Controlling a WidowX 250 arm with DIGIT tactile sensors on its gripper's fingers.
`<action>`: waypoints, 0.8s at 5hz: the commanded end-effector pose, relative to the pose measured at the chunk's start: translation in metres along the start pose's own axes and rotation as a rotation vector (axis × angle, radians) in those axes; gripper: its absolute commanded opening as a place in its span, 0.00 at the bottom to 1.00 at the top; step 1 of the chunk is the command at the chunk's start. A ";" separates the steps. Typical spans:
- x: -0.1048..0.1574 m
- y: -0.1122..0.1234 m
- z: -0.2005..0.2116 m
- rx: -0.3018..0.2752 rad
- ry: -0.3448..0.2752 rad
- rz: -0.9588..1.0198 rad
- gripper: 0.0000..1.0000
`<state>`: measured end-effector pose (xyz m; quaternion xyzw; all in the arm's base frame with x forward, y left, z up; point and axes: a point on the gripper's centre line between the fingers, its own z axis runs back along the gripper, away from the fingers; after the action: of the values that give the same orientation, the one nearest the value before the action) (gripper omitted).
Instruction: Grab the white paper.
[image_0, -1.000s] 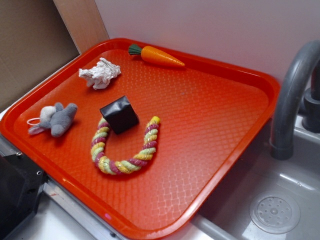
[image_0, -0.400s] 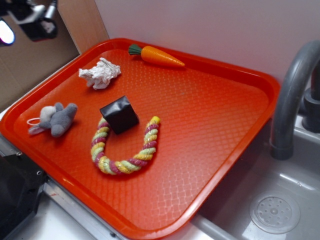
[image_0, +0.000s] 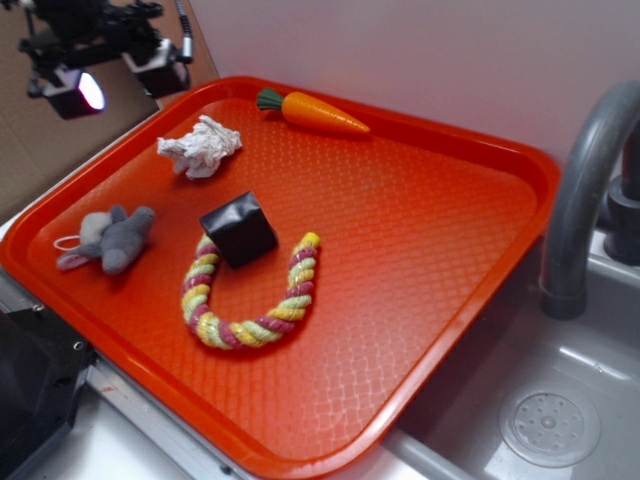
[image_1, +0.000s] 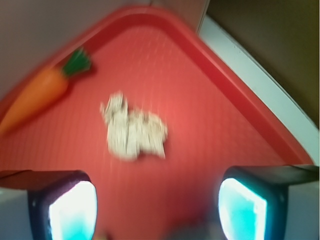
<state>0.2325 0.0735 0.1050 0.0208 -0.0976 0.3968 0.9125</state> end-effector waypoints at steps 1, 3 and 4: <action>0.013 -0.010 -0.034 -0.017 -0.055 0.071 1.00; 0.013 -0.024 -0.066 -0.023 0.002 0.078 1.00; 0.013 -0.027 -0.072 0.011 -0.012 0.076 1.00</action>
<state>0.2667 0.0663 0.0256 0.0305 -0.0767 0.4300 0.8990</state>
